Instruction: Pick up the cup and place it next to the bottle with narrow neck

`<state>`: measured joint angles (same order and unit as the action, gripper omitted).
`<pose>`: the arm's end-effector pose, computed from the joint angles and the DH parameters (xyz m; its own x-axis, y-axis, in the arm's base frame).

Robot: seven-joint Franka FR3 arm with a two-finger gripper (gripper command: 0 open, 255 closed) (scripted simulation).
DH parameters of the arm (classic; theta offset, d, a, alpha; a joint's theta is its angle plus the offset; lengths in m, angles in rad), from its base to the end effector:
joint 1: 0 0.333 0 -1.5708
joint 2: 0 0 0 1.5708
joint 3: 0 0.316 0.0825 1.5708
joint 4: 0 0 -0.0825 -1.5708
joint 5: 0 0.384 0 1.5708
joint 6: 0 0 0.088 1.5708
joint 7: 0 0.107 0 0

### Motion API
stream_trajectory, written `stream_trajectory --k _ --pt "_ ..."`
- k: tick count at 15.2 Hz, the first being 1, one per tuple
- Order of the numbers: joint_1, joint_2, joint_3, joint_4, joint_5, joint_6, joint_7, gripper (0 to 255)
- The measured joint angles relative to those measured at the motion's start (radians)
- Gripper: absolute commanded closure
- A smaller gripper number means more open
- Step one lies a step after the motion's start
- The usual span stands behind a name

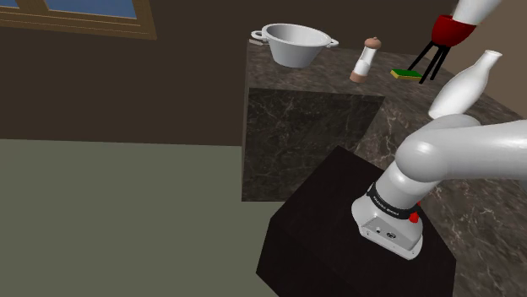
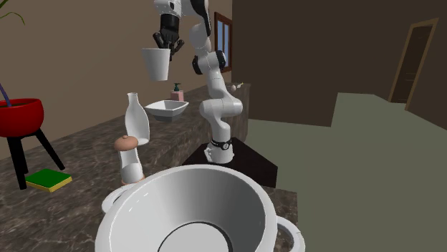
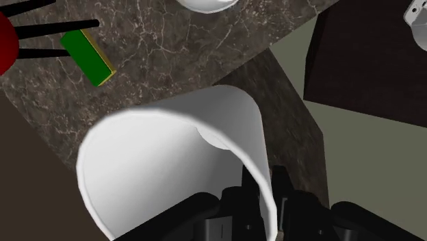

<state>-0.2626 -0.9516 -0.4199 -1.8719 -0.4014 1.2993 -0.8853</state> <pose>0.0567 -0.2700 0.7717 0.9688 0.1622 0.1873 0.1186 -0.9673 0.2244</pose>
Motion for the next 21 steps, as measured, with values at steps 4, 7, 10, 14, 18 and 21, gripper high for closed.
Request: stream_trajectory --k 4,7,10,14,18,21 --pt "-0.029 -0.072 -0.027 0.018 -0.043 -0.069 -0.077 255" --pt "-0.041 -0.107 -0.058 0.042 -0.081 -0.107 -0.139 255" --pt "-0.044 -0.114 -0.089 0.107 -0.116 -0.156 -0.206 255" --pt "-0.051 -0.144 -0.137 0.164 -0.177 -0.204 -0.302 255" --pt "-0.059 -0.17 -0.167 0.199 -0.22 -0.237 -0.371 255" --pt "-0.071 -0.207 -0.171 0.143 -0.23 -0.217 -0.366 255"
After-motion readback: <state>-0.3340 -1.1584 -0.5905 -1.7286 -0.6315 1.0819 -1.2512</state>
